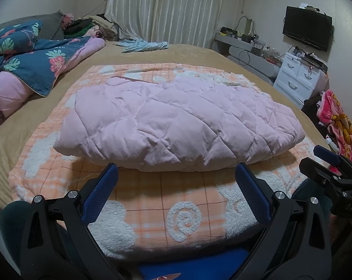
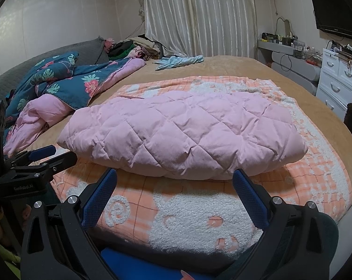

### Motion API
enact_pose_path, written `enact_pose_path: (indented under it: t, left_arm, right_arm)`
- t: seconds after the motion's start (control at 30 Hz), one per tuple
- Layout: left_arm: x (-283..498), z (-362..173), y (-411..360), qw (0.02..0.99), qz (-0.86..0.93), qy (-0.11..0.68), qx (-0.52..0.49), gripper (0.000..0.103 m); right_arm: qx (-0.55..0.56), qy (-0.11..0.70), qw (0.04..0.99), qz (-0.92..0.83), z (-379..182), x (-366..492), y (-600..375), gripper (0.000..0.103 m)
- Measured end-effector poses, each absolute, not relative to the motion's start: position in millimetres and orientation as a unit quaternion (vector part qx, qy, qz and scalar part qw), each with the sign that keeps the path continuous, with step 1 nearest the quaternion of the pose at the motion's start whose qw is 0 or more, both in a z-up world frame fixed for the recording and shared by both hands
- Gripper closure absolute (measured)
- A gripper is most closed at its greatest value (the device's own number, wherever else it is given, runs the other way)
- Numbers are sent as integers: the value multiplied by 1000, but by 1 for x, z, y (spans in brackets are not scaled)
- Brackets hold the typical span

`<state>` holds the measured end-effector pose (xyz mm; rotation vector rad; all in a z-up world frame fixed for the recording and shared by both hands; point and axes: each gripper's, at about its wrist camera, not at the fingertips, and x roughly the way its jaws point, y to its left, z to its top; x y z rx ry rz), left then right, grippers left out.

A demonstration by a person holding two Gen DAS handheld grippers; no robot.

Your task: Fold large clothes

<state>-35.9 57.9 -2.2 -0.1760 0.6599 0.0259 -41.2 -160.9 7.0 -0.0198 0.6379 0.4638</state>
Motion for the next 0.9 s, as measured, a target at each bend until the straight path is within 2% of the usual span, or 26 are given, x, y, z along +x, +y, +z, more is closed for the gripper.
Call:
enact_pose_path:
  t: [0.9]
  left_arm:
    - [-36,-2,59,942,11,325,-85,9]
  right_arm:
    - [-15,310,924,223,10,-41,-163,4]
